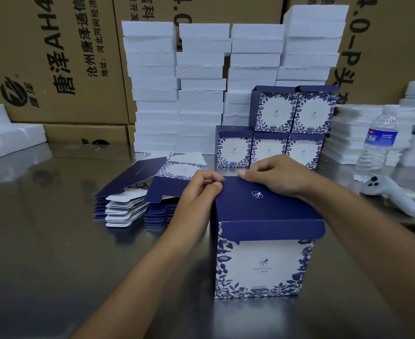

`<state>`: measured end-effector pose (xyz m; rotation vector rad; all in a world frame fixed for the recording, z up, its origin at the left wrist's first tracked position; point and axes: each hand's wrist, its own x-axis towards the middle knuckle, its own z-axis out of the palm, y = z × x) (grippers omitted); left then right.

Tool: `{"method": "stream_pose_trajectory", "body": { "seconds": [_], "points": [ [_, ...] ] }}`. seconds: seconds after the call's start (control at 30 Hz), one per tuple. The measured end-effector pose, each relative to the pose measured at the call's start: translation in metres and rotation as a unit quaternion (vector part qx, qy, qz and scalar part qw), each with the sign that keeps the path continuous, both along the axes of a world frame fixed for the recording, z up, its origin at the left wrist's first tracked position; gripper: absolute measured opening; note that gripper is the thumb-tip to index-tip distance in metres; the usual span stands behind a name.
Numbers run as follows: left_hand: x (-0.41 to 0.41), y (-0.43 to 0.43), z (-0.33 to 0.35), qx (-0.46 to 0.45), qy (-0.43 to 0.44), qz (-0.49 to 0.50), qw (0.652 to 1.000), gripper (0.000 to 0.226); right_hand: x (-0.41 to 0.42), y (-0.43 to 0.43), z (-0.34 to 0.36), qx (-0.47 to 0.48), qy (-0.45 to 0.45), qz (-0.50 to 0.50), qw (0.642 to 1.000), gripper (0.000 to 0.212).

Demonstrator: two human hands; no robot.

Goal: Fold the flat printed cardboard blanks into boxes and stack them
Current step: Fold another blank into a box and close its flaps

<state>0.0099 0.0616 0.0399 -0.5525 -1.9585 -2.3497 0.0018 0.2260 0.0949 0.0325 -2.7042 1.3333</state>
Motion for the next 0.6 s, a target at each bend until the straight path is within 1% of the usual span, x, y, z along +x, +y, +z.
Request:
{"method": "stream_pose_trajectory", "body": {
  "seconds": [0.1, 0.2, 0.27, 0.33, 0.43, 0.6],
  "points": [
    [-0.002, 0.001, 0.009, -0.017, -0.046, 0.013, 0.999, 0.017, 0.0, -0.002, 0.0, -0.029, 0.012, -0.003, 0.999, 0.023],
    [-0.011, 0.003, 0.024, -0.101, -0.091, 0.012, 0.991, 0.013, 0.002, -0.003, 0.0, -0.042, 0.011, -0.005, 0.999, 0.021],
    [-0.018, 0.004, 0.033, -0.17, -0.096, -0.01, 0.981, 0.01, 0.003, -0.003, 0.0, -0.049, 0.004, -0.007, 0.999, 0.022],
    [-0.023, 0.005, 0.039, -0.212, -0.094, -0.018, 0.973, 0.013, 0.003, -0.003, 0.001, -0.044, -0.002, -0.011, 0.999, 0.022],
    [-0.027, 0.007, 0.041, -0.205, -0.113, -0.004, 0.972, 0.012, 0.003, -0.002, 0.001, -0.049, -0.006, -0.017, 0.999, 0.022],
    [-0.029, 0.009, 0.034, -0.135, -0.159, -0.019, 0.978, 0.006, 0.003, -0.002, 0.0, -0.055, -0.007, -0.019, 0.998, 0.025]
  ]
}}
